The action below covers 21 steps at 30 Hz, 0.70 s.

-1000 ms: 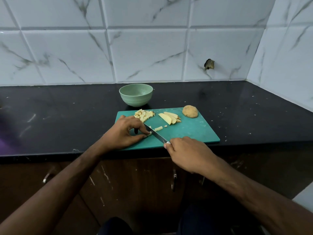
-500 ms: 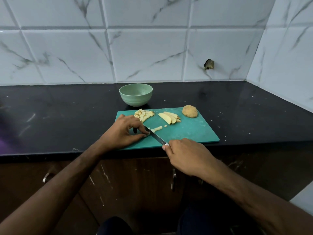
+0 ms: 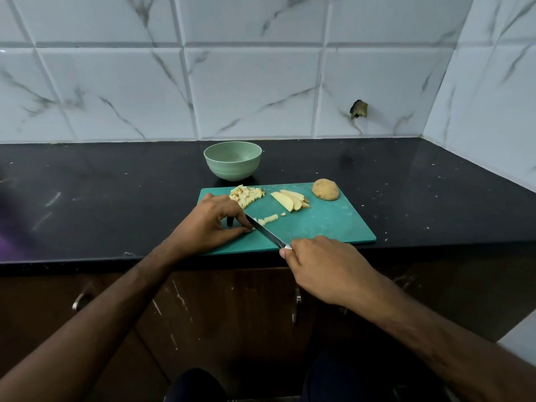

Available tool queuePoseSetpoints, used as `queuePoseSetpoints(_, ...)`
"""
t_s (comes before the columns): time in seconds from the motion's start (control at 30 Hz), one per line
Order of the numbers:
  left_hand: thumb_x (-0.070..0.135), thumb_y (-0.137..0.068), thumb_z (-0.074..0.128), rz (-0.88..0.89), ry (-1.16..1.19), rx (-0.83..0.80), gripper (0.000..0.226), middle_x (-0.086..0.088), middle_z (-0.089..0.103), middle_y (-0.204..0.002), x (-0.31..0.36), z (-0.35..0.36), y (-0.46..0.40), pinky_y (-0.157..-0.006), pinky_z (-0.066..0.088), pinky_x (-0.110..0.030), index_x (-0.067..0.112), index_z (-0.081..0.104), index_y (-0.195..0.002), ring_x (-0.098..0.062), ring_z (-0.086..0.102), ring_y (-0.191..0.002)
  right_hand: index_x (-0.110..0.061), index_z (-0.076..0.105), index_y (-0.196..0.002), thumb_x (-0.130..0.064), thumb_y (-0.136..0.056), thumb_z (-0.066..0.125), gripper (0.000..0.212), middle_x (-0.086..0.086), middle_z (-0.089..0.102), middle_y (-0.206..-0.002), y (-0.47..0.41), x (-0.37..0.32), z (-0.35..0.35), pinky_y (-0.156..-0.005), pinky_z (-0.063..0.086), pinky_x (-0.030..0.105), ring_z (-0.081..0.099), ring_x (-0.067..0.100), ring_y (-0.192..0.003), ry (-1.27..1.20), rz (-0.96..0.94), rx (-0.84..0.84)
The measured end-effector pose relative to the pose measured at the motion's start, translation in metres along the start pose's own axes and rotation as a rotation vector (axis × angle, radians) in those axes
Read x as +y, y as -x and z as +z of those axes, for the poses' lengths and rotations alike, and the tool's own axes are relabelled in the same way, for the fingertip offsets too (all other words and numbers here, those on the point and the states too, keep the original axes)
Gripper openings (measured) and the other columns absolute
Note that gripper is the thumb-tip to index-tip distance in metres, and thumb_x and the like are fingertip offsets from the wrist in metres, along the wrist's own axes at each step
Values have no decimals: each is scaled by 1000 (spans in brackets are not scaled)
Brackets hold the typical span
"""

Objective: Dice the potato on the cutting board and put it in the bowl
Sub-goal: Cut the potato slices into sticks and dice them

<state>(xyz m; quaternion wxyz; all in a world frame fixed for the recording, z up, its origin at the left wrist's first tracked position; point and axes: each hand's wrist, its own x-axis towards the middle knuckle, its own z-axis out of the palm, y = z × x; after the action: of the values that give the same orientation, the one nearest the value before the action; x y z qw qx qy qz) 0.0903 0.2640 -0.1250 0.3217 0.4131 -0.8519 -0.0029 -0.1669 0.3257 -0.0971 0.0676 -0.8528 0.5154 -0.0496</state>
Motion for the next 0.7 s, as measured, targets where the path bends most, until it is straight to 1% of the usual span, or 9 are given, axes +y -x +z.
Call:
queuePoseSetpoints(0.17,27,-83,82,-15,-2,14,17,24,69,-89,2,1,1,-84,37,-27,39,72,-89,-1,60,-85,-23,50,-92,-46,-110,29,36,-5,53,-77,-9,-4,7,-54,30,27,50,7,-67,16,-10,1)
queuePoseSetpoints(0.27,34,-84,81,-31,2,28,18,20,66,-96,3,0,0,-87,38,-29,37,66,-95,-5,58,-88,-23,50,-93,-46,-110,30,35,-5,53,-79,-13,-4,6,-56,33,27,51,8,-69,13,-9,-16)
queuePoseSetpoints(0.33,45,-88,72,-27,-30,-11,28,19,58,-113,3,0,-2,-92,36,-25,35,65,-113,-5,53,-101,-24,50,-95,-46,-110,30,33,-6,53,-80,-13,-3,4,-57,34,27,52,8,-71,3,-11,-32)
queuePoseSetpoints(0.37,50,-91,65,-10,-70,-61,33,18,53,-123,2,1,-3,-94,33,-25,38,63,-121,-3,48,-111,-24,50,-96,-46,-110,30,33,-6,53,-81,-12,-3,3,-58,34,27,52,8,-71,2,-14,-35)
queuePoseSetpoints(0.4,52,-92,57,2,-103,-117,34,18,49,-131,1,1,-5,-96,31,-28,41,62,-125,-4,44,-119,-24,50,-97,-47,-110,30,33,-6,53,-81,-12,-3,3,-58,34,28,52,8,-72,7,-19,-34)
queuePoseSetpoints(0.43,53,-93,51,7,-115,-165,34,20,47,-135,0,2,-6,-97,31,-34,44,64,-123,-6,42,-124,-24,50,-97,-47,-109,30,33,-5,53,-81,-12,-3,2,-58,34,28,51,8,-72,20,-25,-31)
queuePoseSetpoints(0.5,54,-95,46,8,-102,-204,32,22,52,-131,-2,3,-6,-96,33,-43,43,68,-116,-6,43,-125,-25,50,-96,-47,-109,29,33,-6,52,-81,-11,-2,2,-57,33,28,51,8,-71,51,-38,-20)
queuePoseSetpoints(0.57,53,-96,46,7,-83,-207,32,23,56,-123,-4,4,-6,-94,35,-46,40,69,-114,-3,46,-121,-26,47,-93,-47,-109,29,32,-6,51,-79,-9,2,1,-56,32,27,50,8,-69,74,-53,-12)
queuePoseSetpoints(0.7,48,-97,53,-22,-42,-205,25,23,57,-119,-10,5,-6,-93,38,-43,41,68,-115,-1,48,-120,-29,43,-84,-49,-109,29,35,-7,52,-79,4,14,-7,-56,31,26,49,7,-68,91,-69,-63)
